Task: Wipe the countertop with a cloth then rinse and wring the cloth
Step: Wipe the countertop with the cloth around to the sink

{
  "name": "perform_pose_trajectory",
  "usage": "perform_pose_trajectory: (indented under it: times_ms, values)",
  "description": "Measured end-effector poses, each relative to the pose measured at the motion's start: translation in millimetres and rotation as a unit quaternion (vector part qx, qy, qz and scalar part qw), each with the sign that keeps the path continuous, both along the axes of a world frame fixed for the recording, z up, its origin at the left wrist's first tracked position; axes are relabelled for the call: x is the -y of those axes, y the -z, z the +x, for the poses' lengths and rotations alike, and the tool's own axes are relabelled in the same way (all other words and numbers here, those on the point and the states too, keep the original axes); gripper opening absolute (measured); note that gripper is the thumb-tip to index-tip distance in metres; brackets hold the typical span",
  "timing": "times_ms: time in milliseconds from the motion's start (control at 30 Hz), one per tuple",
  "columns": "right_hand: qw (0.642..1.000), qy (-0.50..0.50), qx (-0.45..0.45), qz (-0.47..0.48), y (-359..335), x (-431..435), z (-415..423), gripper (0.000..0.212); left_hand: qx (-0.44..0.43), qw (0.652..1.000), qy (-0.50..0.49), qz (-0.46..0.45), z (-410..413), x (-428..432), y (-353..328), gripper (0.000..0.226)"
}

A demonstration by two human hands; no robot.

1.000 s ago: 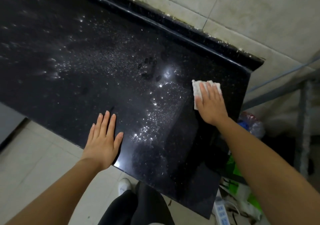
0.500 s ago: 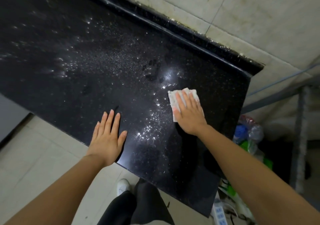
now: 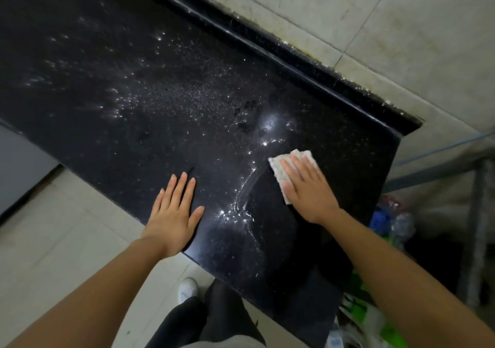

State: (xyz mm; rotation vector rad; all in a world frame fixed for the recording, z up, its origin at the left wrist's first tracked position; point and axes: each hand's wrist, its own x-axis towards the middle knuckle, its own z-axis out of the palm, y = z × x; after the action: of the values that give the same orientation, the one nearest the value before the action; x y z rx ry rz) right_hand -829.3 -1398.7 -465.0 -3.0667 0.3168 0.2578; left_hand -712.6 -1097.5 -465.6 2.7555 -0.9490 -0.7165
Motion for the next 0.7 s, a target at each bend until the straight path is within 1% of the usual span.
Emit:
perform_pose_trajectory:
  times_ms: [67, 167, 300, 400, 433, 500, 600, 700]
  values:
    - [0.996, 0.084, -0.003, 0.024, 2, 19, 17, 0.065, 0.001, 1.000, 0.000, 0.000, 0, 0, 0, 0.074]
    - [0.986, 0.163, -0.001, 0.029, 9, 49, 48, 0.065, 0.000, 1.000, 0.000, 0.009, 1, 0, 0, 0.074]
    - [0.953, 0.290, -0.019, 0.082, 9, 66, 87, 0.059, 0.003, 1.000, 0.000, 0.014, 1, 0, 0, 0.073]
    - [0.934, 0.342, -0.024, 0.101, 6, 65, 108, 0.059, 0.007, 1.000, 0.001, 0.015, 0, 0, 1, 0.072]
    - [0.933, 0.344, -0.026, 0.104, 5, 61, 111, 0.060, 0.007, 1.000, 0.000, 0.012, 0, 0, 1, 0.072]
    - [0.946, 0.308, -0.030, 0.099, 5, 47, 112, 0.060, 0.008, 1.000, -0.002, 0.009, 0, 1, 0, 0.073]
    - [0.978, 0.195, -0.020, 0.071, 6, 9, 107, 0.059, 0.010, 1.000, 0.002, 0.012, 1, 1, 0, 0.073]
    - [0.993, 0.097, -0.024, 0.065, 11, -36, 102, 0.060, 0.009, 1.000, 0.002, 0.012, 1, 0, 0, 0.074]
